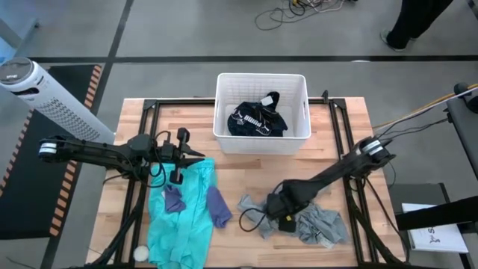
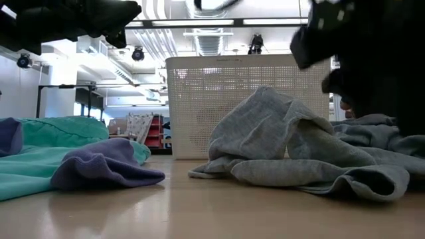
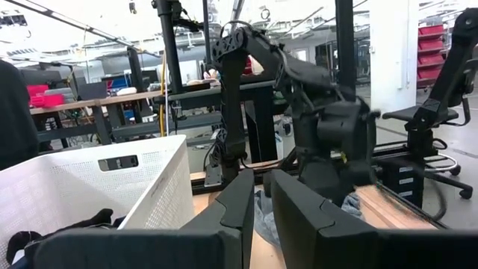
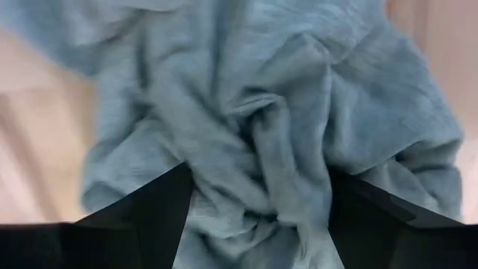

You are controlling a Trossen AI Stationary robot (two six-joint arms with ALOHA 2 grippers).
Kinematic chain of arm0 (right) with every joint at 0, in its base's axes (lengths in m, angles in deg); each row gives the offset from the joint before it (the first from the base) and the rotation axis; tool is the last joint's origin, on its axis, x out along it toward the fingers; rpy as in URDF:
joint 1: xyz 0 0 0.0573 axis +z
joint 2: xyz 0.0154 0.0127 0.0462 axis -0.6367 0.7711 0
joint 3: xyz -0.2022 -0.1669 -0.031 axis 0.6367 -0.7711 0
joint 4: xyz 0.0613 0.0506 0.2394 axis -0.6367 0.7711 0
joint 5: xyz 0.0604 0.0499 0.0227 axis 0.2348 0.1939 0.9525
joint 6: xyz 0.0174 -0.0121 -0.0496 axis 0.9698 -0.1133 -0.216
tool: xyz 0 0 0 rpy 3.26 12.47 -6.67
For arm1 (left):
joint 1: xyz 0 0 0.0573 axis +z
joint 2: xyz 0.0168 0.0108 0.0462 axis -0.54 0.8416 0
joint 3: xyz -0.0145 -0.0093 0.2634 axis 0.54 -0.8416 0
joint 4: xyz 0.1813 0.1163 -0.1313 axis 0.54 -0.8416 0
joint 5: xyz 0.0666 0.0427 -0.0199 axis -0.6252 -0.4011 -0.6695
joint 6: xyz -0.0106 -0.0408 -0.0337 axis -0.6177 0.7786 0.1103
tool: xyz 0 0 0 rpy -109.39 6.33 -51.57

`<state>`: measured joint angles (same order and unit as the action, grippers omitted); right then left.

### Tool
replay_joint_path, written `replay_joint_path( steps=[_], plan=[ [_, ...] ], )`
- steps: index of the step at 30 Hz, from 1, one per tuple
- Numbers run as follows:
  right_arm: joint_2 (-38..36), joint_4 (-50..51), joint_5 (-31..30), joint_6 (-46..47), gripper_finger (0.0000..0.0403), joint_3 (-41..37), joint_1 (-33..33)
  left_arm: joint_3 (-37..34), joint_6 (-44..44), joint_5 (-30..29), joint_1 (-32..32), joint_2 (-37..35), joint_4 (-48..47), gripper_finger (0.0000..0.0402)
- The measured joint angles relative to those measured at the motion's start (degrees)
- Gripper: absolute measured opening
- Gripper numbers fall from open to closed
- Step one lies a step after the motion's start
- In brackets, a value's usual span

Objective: Sort clothes
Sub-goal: Put the grey shirt into the laundry bin

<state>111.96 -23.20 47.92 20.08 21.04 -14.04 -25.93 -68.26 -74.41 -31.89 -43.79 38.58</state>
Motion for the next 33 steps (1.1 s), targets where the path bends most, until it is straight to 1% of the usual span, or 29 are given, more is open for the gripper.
replay_joint_path(
  steps=[2, 6, 12, 14, 16, 17, 19, 22, 23, 27, 30, 33],
  plan=[
    [1.1, -1.6, 0.0, 2.0, 0.0265, -1.5, -0.4, 0.0, 0.0, 0.0, 0.0, 0.0, 0.0, 0.0035],
    [3.1, -5.3, -0.2, 2.3, 0.0270, -3.6, -0.8, 0.0, 0.0, 0.0, 0.0, 0.0, -0.1, 0.0035],
    [6.0, -7.0, -0.3, 0.6, 0.0271, -3.6, -1.1, 0.0, 0.0, 0.0, 0.0, 0.0, 0.0, 0.0035],
    [6.1, -7.1, -0.6, 0.5, 0.0262, -3.6, -1.3, 0.0, 0.0, 0.0, 0.0, 0.0, 0.0, 0.0035],
    [6.1, -8.2, -2.4, 0.4, 0.0233, -3.6, -1.4, 0.0, 0.0, 0.0, 0.0, 0.0, 0.0, 0.0035],
    [6.1, -8.9, -3.5, 0.1, 0.0211, -3.6, -1.5, 0.0, 0.0, 0.0, 0.0, 0.0, 0.0, 0.0035],
    [6.0, -9.6, -3.9, -1.8, 0.0151, -3.6, -2.1, 0.0, 0.0, 0.0, 0.0, 0.0, 0.0, 0.0035],
    [6.0, -9.7, -3.9, -5.7, 0.0043, -3.3, -2.5, 0.0, 0.0, 0.0, 0.0, 0.0, 0.0, 0.0035],
    [6.0, -9.3, -3.9, -6.6, 0.0028, -3.0, -2.6, 0.0, 0.0, 0.0, 0.0, 0.0, 0.0, 0.0035],
    [5.7, -6.2, -3.0, -9.5, 0.0026, 0.2, -3.6, 0.0, 0.0, 0.0, 0.0, 0.0, 0.0, 0.0035],
    [4.5, -2.7, -8.7, -10.8, 0.0025, 3.7, -3.7, 0.0, 0.0, 0.0, 0.0, 0.0, 0.0, 0.0035],
    [0.9, -0.5, -13.2, -11.7, 0.0024, 8.2, -4.0, 0.0, 0.0, 0.0, 0.0, 0.0, 0.0, 0.0035]
  ],
)
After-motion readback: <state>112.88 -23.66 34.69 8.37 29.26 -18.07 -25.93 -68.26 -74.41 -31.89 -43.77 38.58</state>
